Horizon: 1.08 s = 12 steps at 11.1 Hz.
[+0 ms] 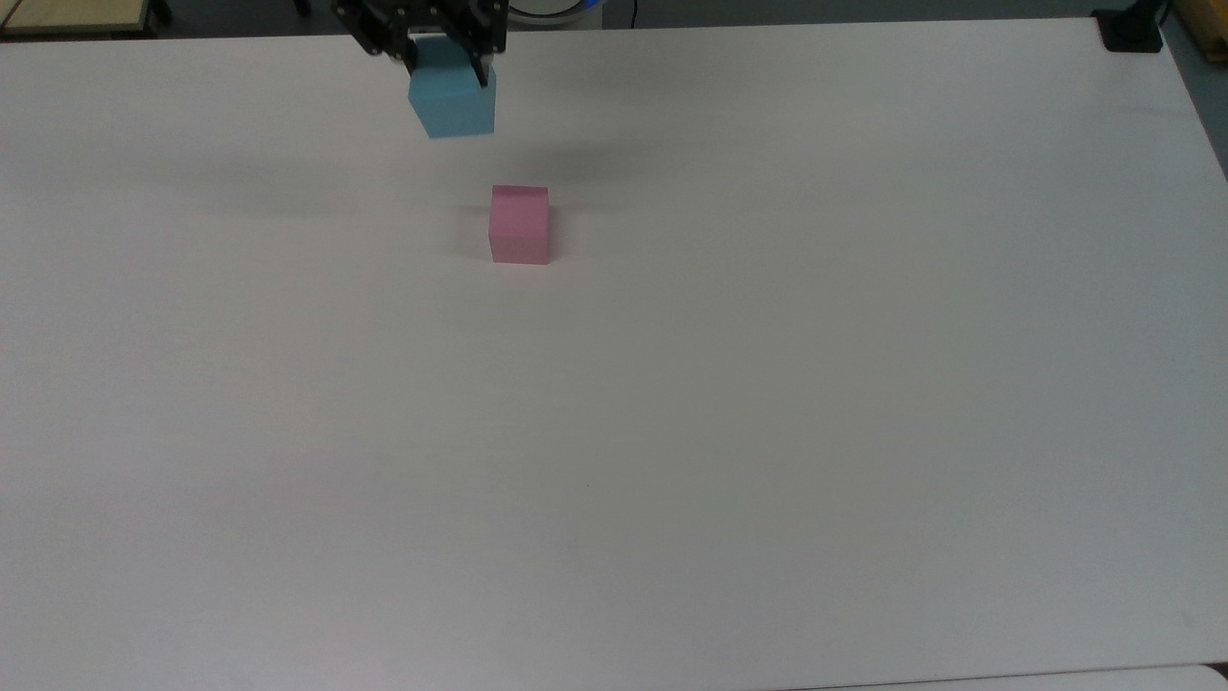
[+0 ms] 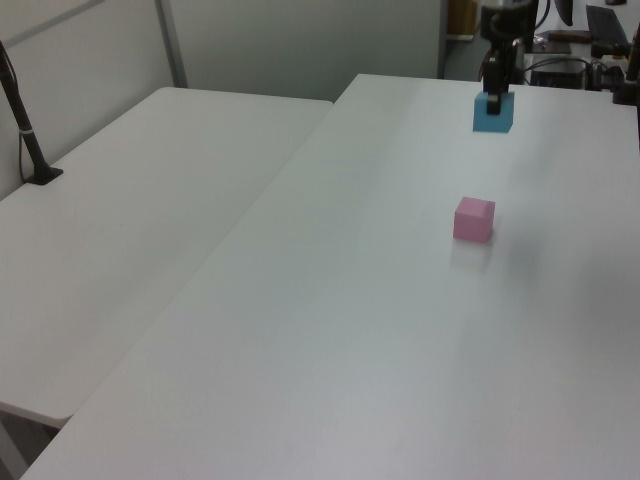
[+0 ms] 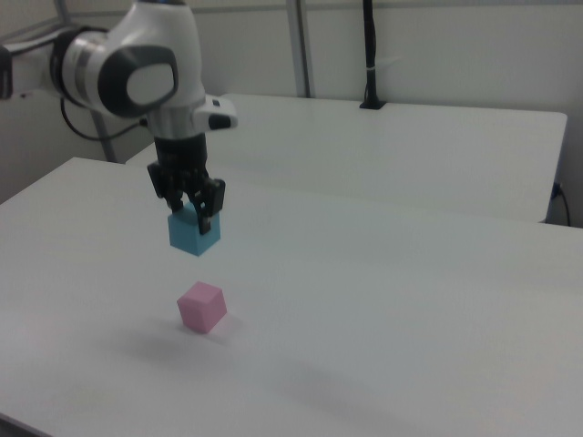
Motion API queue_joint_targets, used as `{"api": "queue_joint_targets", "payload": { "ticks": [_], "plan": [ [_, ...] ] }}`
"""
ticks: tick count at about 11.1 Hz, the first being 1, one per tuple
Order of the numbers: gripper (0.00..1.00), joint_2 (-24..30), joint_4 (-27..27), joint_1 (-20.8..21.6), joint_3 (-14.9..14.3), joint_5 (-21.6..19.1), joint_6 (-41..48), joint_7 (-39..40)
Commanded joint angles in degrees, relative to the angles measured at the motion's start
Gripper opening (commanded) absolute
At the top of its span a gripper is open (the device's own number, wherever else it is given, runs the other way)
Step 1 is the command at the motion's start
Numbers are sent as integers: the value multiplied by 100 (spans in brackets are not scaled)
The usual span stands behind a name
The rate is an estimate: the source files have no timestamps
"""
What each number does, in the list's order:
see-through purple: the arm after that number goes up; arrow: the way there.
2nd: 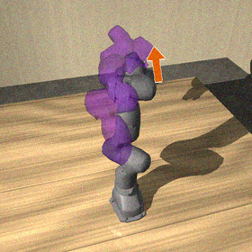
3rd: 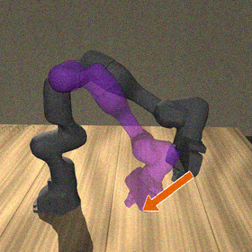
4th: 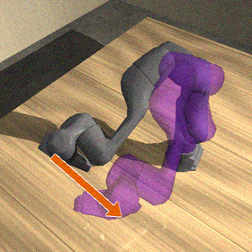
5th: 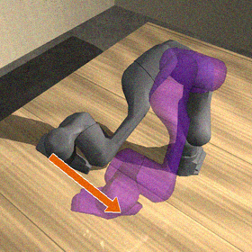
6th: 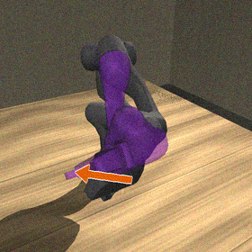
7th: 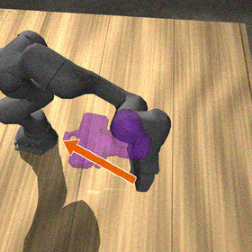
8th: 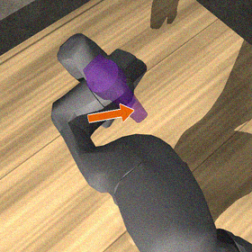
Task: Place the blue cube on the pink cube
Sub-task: 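Lower the light-blue cube onto the top of the pink cube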
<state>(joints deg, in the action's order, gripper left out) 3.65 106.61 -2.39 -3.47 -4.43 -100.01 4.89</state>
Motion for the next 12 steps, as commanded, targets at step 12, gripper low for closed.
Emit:
{"api": "queue_joint_targets", "payload": {
  "ticks": [12],
  "plan": [
    [26,-408,1406,107,592,644,-2022,-1042]
  ]
}}
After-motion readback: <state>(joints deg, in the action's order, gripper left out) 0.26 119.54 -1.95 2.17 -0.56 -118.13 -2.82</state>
